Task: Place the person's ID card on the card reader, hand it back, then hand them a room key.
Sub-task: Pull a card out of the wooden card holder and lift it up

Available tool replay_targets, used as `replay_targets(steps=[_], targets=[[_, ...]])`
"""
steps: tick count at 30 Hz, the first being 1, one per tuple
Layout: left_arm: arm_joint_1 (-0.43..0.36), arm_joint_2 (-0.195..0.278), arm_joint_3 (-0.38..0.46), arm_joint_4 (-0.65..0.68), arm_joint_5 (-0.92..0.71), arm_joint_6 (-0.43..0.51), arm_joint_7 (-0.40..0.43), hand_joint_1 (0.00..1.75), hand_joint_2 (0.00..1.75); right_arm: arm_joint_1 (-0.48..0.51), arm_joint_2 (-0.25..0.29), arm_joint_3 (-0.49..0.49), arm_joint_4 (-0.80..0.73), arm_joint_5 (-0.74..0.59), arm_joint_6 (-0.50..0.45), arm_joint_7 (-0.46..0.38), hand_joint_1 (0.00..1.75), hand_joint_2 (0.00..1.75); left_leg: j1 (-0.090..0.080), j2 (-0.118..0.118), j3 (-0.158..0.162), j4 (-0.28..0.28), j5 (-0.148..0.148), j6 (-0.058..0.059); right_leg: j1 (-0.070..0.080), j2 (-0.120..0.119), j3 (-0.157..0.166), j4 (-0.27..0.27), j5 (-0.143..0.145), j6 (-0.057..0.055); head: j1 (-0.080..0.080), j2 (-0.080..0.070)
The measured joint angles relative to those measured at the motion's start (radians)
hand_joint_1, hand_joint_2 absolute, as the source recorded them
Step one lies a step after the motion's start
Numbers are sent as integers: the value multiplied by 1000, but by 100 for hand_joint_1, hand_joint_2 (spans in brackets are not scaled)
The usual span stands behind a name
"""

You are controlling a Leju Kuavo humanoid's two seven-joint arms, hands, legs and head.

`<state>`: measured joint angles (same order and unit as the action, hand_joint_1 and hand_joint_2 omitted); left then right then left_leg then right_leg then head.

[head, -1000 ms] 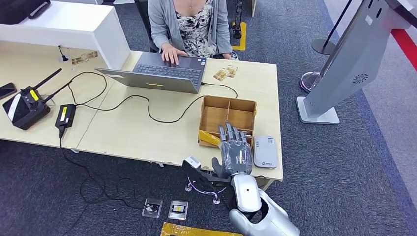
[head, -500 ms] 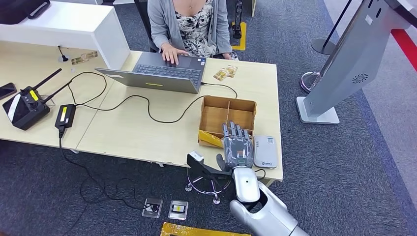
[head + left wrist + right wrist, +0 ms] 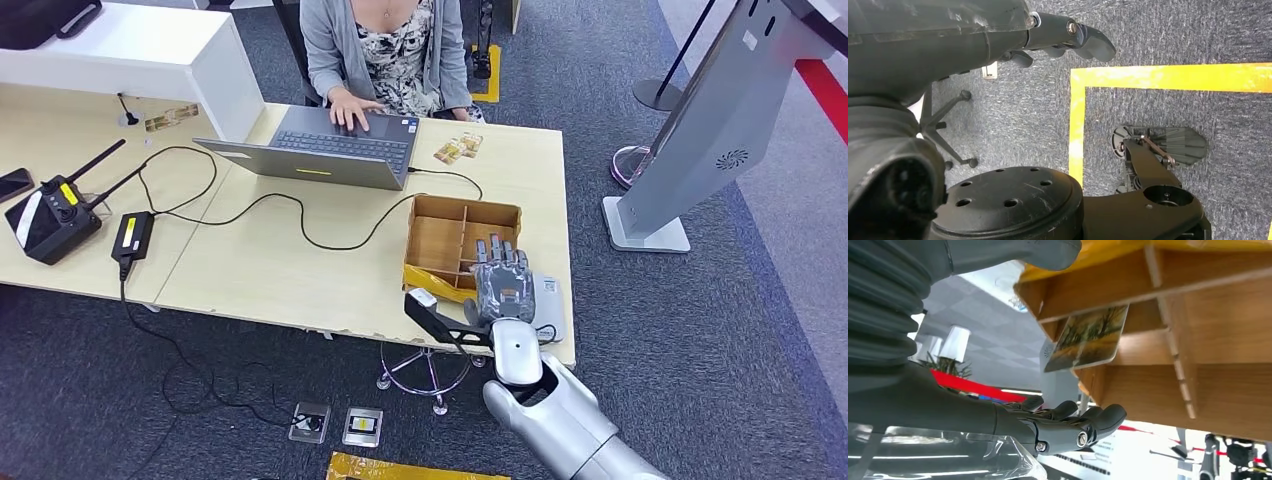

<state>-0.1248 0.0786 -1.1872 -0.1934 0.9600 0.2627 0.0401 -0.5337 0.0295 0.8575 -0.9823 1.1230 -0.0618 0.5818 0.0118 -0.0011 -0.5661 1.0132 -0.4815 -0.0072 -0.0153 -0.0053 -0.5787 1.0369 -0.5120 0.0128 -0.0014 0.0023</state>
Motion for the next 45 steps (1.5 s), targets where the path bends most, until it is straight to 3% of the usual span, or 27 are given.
replay_targets(steps=[9, 17, 30, 45], targets=[[1, 0, 0, 0, 7, -4, 1, 0, 0, -103, -23, -17, 58, 37, 2, 6, 0, 175, 0, 0, 0, 0, 0, 0, 0, 0, 0, 0, 0, 0, 0, 0], [0, 0, 0, 1, 8, -6, 0, 0, 0, -145, -16, -16, 158, 13, -87, -41, 0, 175, 0, 0, 0, 0, 0, 0, 0, 0, 0, 0, 0, 0, 0, 0], [1, -1, 0, 2, 21, 7, 0, 0, 0, -163, 9, -12, 229, 22, -93, -61, 0, 175, 0, 0, 0, 0, 0, 0, 0, 0, 0, 0, 0, 0, 0, 0], [1, -2, 0, 2, 29, 9, -3, 0, 0, -166, 12, 1, 196, 39, -48, -61, 0, 175, 0, 0, 0, 0, 0, 0, 0, 0, 0, 0, 0, 0, 0, 0]])
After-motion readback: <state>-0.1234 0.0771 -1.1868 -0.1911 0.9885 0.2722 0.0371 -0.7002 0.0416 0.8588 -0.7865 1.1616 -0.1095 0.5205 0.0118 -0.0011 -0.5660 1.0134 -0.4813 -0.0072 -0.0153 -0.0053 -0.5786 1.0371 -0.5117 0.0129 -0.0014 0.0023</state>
